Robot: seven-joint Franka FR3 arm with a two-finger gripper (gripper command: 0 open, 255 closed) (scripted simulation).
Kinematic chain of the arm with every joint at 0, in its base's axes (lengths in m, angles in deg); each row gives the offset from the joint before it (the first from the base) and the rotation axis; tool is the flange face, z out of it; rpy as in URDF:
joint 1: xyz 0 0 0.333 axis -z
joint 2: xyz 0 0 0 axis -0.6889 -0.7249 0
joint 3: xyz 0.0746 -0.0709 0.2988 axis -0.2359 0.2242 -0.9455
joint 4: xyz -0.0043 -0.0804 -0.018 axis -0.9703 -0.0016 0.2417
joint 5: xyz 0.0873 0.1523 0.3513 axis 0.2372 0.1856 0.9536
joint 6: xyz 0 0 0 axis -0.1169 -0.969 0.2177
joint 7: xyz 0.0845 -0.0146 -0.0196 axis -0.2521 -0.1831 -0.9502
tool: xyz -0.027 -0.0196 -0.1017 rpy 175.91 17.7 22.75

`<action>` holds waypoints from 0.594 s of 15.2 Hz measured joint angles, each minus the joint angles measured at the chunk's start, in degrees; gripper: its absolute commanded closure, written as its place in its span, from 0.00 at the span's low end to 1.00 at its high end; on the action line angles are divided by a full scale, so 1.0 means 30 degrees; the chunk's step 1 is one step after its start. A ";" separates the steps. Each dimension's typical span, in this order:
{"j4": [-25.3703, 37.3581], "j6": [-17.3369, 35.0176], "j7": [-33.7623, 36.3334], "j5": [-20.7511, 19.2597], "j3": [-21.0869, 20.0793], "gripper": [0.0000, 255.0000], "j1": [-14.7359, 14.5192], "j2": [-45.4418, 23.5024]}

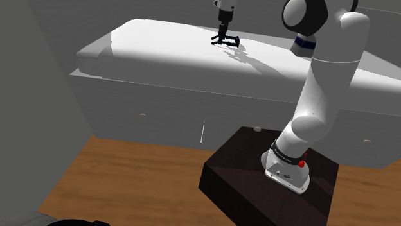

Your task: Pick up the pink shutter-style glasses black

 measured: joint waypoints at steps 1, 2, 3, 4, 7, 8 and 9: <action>-0.0086 0.0065 0.0000 -0.0008 0.0001 1.00 -0.0006 0.0025; -0.0129 0.0097 -0.0001 -0.0013 0.0002 1.00 -0.0009 0.0039; -0.0153 0.0113 -0.0002 -0.0016 0.0003 1.00 -0.0010 0.0049; -0.0163 0.0121 -0.0002 -0.0017 0.0003 1.00 -0.0011 0.0053; -0.0174 0.0128 -0.0002 -0.0018 0.0003 1.00 -0.0013 0.0057; -0.0174 0.0129 -0.0002 -0.0018 0.0003 1.00 -0.0013 0.0057; -0.0175 0.0129 -0.0002 -0.0018 0.0003 1.00 -0.0013 0.0058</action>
